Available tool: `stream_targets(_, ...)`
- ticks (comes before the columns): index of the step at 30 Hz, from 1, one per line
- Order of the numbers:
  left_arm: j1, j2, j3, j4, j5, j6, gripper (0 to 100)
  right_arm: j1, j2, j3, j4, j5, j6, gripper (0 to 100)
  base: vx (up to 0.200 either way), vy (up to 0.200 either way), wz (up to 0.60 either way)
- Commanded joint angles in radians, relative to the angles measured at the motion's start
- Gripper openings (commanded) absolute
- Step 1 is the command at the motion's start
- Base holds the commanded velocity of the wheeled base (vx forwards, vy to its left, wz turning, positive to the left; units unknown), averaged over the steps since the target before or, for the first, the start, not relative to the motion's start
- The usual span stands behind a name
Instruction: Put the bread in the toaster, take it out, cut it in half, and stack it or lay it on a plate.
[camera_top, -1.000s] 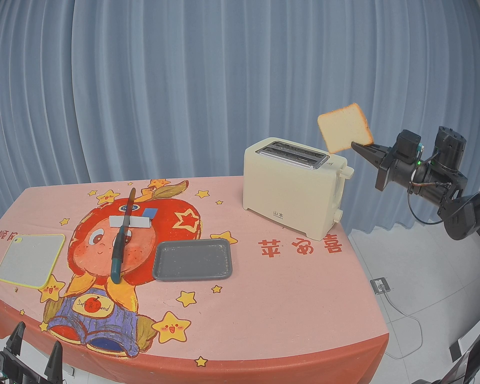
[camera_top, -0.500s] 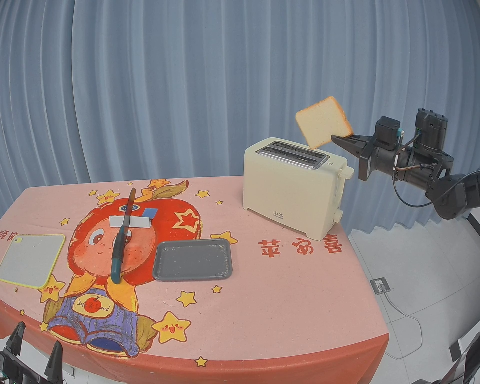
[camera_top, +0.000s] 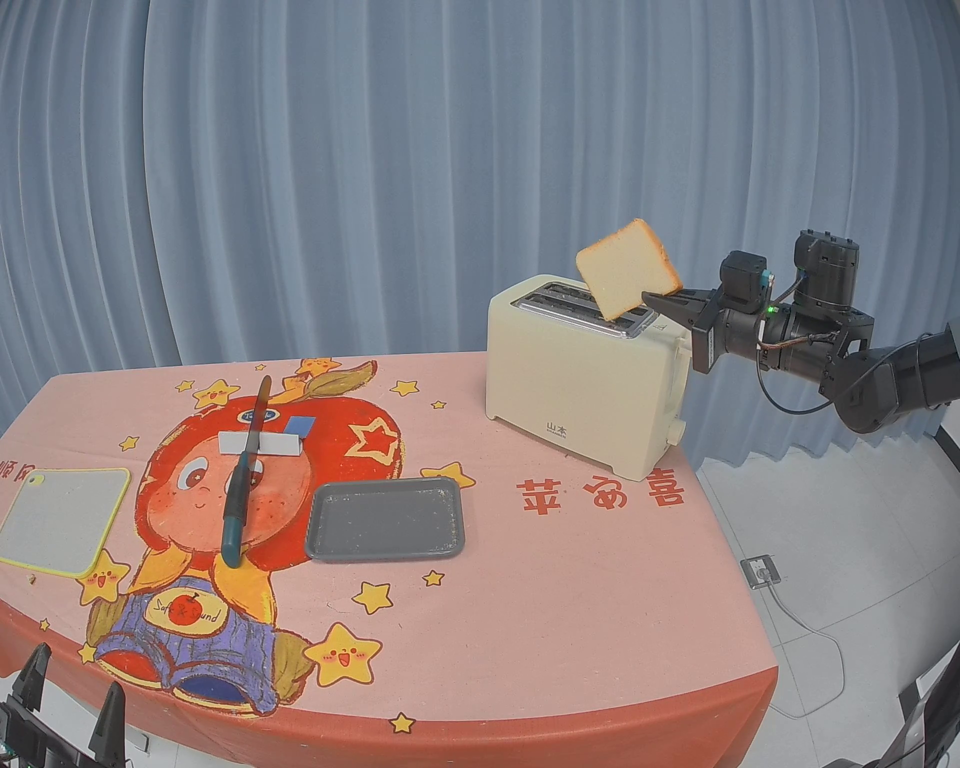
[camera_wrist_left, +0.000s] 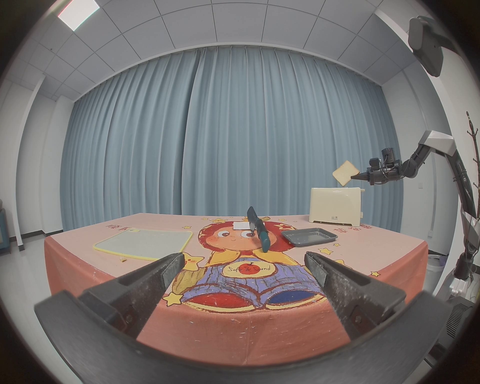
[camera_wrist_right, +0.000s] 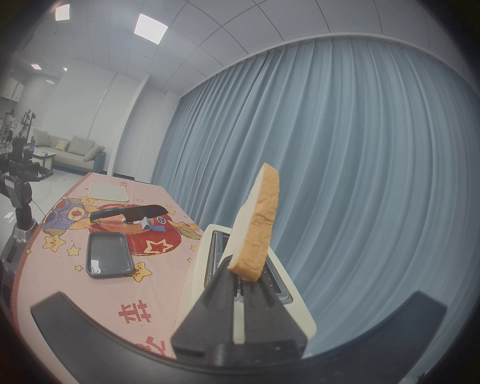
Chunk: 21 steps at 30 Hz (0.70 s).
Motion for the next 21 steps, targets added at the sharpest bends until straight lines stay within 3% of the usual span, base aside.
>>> stream_targets(1, -0.001, -0.013, 0.018, 0.000, 0.000, 0.000, 100, 0.000, 0.024, -0.008, 0.001, 0.001, -0.002, 0, 0.000, 0.000, 0.00)
stream_targets(7, 0.000, -0.013, 0.018, 0.000, 0.000, 0.000, 100, -0.014, 0.050, -0.051, 0.004, 0.001, -0.015, 0, 0.000, 0.000, 0.00)
stream_targets(12, 0.000, -0.013, 0.018, 0.000, 0.000, 0.000, 100, -0.040, 0.072, -0.106, 0.079, -0.004, -0.080, 0, 0.000, 0.000, 0.00)
stream_targets(21, 0.000, -0.013, 0.018, 0.000, 0.000, 0.000, 100, -0.031, 0.070, -0.111, 0.080, -0.005, -0.080, 0, 0.000, 0.000, 0.00)
